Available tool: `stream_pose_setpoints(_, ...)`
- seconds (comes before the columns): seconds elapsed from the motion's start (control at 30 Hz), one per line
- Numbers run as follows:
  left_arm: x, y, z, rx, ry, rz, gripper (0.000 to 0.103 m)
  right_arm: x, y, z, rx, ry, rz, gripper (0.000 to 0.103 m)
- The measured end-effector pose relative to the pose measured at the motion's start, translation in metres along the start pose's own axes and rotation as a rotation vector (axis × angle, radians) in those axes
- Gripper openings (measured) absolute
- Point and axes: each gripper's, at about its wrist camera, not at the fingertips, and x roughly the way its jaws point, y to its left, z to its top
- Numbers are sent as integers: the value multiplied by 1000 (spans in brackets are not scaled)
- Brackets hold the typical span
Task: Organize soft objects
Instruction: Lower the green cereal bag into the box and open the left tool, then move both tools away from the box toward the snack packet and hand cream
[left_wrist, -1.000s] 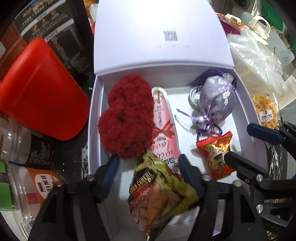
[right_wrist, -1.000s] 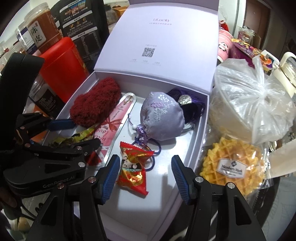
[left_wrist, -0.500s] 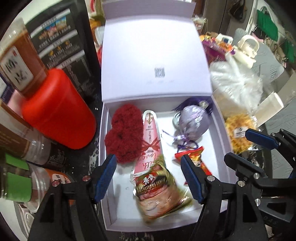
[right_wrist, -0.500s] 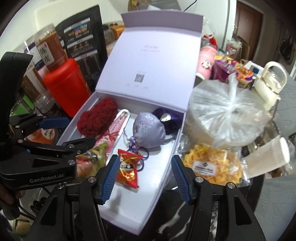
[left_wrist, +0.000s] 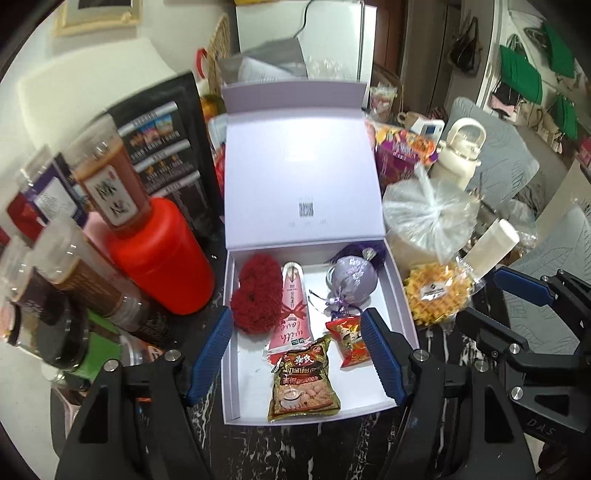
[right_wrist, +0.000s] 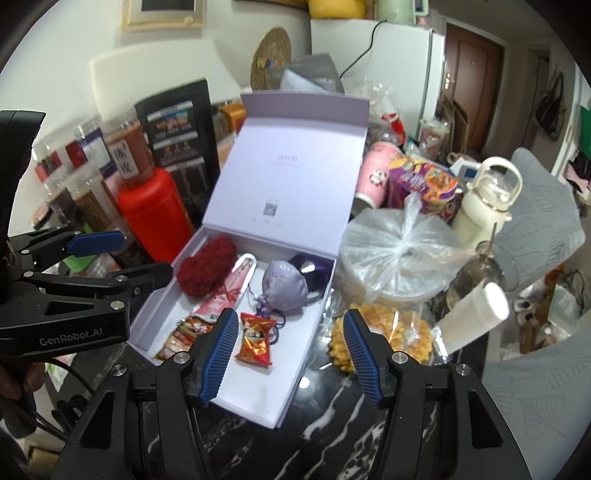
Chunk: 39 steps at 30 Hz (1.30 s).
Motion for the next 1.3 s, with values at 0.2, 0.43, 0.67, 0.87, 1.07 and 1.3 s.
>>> stream_pose_setpoints(0.2, -36, -2, 2, 1, -63, 9, 71, -33, 4, 1, -8, -55, -8, 60)
stream_pose_setpoints(0.43, -73, -9, -5, 2, -126, 15, 71, -67, 8, -7, -12, -109, -16, 61)
stream_pose_setpoints(0.67, -103, -25, -29, 8, -153, 21, 71, -100, 10, -32, -7, -143, -19, 61)
stream_pose_setpoints(0.87, -126, -43, -53, 15, -172, 20, 71, -124, 8, -56, -7, -160, -16, 61)
stream_pose_setpoints(1.07, -144, -64, -73, 19, -179, 17, 71, -149, 1, -82, 5, -173, -12, 62)
stream_pose_setpoints(1.3, -163, -92, -100, 9, -171, -1, 71, -180, -12, -112, 5, -183, -19, 63)
